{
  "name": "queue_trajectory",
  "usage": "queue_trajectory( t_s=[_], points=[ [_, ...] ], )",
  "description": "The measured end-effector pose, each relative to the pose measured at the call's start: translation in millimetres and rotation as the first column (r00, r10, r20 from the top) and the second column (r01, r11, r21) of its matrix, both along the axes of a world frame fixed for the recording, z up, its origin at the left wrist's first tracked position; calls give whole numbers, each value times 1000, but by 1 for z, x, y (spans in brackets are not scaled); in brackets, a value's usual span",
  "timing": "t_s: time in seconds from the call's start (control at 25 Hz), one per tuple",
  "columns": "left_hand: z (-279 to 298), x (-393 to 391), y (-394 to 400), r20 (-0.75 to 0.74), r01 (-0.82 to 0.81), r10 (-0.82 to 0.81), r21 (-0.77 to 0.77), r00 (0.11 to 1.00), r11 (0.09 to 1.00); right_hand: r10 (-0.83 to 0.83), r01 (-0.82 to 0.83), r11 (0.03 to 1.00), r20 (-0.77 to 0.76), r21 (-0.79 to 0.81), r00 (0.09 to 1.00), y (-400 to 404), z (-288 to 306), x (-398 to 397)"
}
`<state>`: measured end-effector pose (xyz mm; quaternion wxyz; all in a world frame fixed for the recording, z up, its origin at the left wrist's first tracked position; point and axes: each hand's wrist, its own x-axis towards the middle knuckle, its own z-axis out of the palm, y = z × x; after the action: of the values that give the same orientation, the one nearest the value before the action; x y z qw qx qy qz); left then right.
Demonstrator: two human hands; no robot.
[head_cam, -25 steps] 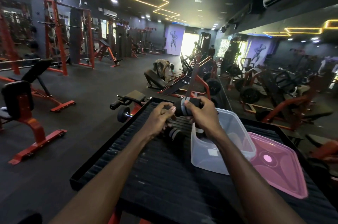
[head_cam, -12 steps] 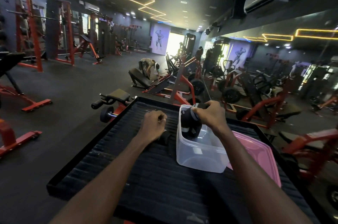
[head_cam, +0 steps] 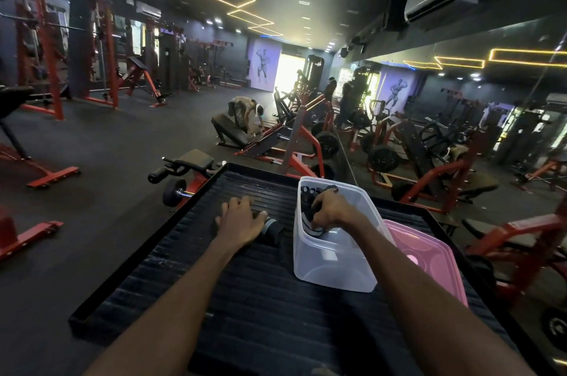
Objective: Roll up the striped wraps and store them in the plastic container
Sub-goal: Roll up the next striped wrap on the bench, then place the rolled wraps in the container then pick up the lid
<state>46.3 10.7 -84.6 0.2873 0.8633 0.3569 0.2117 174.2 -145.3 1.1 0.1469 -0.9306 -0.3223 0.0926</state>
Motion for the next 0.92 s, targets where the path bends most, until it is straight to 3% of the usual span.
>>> queue_trajectory(
  t_s=[0.16, 0.36, 0.56, 0.76, 0.92],
  points=[
    [-6, 0, 6, -174, -28, 17, -63, 985, 998, -18, 18, 1000, 19, 8, 1000, 4, -10, 5],
    [-7, 3, 8, -200, -20, 3, -82, 980, 996, -67, 70, 993, -37, 92, 997, 2, -15, 6],
    [-6, 6, 9, -55, 18, -27, -158, 998, 987, -12, 19, 997, -96, 73, 995, -6, 4, 0],
    [-2, 8, 3, 144, 65, -26, -272, 989, 960, 118, -149, 954, 132, 261, 984, -2, 45, -16],
    [5, 5, 3, 242, 140, -30, -451, 970, 881, 236, -226, 892, 23, 391, 972, 6, 45, -29]
  ],
)
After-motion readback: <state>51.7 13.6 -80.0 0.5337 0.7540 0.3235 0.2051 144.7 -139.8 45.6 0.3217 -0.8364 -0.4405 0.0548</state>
